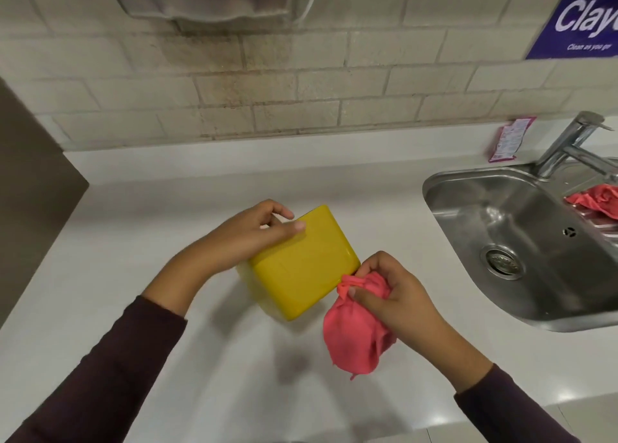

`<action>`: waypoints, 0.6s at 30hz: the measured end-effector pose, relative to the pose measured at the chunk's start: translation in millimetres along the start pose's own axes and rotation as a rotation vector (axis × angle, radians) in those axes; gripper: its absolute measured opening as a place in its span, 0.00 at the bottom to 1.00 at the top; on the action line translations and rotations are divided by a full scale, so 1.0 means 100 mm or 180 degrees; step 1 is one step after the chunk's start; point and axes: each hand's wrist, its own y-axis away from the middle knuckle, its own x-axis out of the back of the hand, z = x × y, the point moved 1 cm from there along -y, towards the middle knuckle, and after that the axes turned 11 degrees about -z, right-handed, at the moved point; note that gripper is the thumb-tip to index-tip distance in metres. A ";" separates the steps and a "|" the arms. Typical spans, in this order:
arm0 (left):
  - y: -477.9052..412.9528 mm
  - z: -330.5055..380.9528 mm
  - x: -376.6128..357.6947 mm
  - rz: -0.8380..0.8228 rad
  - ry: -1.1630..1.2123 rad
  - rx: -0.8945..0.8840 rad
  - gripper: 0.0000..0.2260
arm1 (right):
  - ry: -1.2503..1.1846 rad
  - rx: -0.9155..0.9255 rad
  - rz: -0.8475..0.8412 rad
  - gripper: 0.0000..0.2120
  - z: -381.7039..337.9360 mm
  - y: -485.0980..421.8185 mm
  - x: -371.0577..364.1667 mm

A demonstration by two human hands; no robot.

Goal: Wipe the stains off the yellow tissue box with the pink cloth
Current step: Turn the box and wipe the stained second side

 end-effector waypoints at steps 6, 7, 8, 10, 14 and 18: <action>-0.37 0.37 -0.13 -0.0055 -0.1748 0.0908 0.34 | -0.0255 0.0209 0.0285 0.08 -0.01 0.00 -0.12; -0.37 0.38 -0.16 0.0067 -0.1840 0.0902 0.33 | -0.0307 0.0254 0.0376 0.08 -0.01 0.00 -0.14; -0.36 0.36 -0.18 0.0212 -0.1884 0.0868 0.32 | -0.0367 0.0299 0.0452 0.08 -0.01 0.01 -0.16; -0.30 0.30 -0.17 0.0499 -0.1751 0.0694 0.31 | -0.0496 0.0372 0.0496 0.08 -0.03 0.02 -0.18; -0.11 0.05 -0.09 0.0638 -0.0567 0.0114 0.31 | -0.0640 0.0526 0.0164 0.08 -0.11 0.05 -0.14; 0.05 -0.31 -0.17 0.0770 0.0522 -0.0216 0.16 | -0.0862 0.0651 -0.0038 0.09 -0.20 0.09 0.00</action>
